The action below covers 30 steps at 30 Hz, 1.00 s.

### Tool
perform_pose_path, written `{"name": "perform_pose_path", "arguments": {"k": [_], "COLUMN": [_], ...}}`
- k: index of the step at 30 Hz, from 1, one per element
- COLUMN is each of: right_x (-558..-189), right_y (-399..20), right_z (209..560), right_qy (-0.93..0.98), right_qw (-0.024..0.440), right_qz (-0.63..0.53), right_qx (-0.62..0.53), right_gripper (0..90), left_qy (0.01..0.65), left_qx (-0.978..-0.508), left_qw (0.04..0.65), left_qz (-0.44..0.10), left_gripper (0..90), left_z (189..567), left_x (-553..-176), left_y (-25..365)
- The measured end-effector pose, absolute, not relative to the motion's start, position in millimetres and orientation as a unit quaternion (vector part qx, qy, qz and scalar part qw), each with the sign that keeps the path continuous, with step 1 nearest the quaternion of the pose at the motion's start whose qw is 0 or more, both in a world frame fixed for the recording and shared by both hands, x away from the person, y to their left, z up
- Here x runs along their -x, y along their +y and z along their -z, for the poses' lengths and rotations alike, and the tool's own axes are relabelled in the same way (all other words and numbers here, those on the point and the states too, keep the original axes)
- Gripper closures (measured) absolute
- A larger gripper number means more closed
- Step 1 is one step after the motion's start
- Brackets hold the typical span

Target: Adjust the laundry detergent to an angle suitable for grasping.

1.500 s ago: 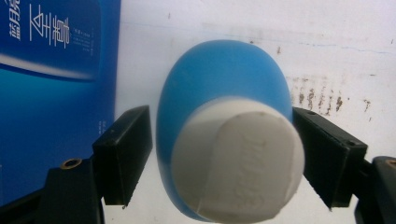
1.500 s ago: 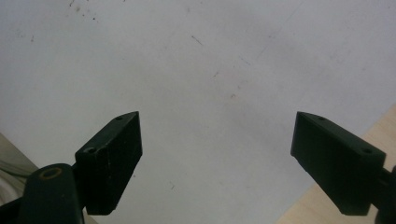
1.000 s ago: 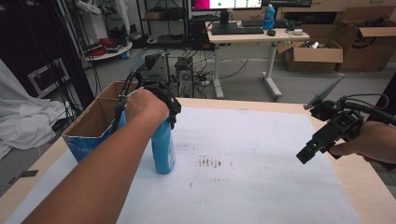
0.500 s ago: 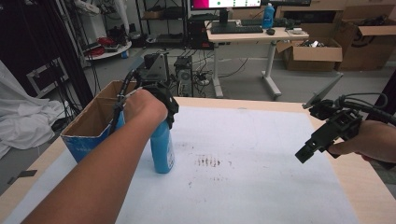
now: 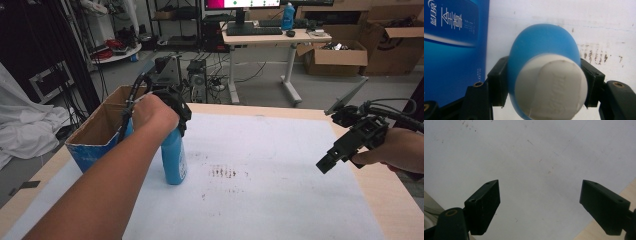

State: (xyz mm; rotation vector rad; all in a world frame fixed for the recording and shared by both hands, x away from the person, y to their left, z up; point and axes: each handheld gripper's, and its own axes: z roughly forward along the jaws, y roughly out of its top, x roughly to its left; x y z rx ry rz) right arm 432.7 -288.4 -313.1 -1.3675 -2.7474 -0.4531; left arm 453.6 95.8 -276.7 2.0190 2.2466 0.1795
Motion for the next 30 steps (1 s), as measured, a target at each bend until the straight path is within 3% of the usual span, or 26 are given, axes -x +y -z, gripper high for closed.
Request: {"name": "perform_pose_path", "arguments": {"k": [13,30], "right_x": [-429.8,-425.4], "right_y": [-285.8,-291.0], "right_z": [309.1,299.2], "right_qy": [-0.887,-0.887], "right_qw": [0.016,0.012], "right_qz": [0.151,0.158], "right_qx": [0.435,0.433], "right_gripper": [16.7,16.7], "left_qy": [0.72,0.694], "left_qx": [-0.688,-0.71], "left_qw": [0.063,0.088], "left_qz": [-0.062,-0.079], "left_gripper": [38.1,38.1], "left_z": [234.8,148.6], "left_x": [-451.5,-434.2], "left_y": [93.0,105.1]}}
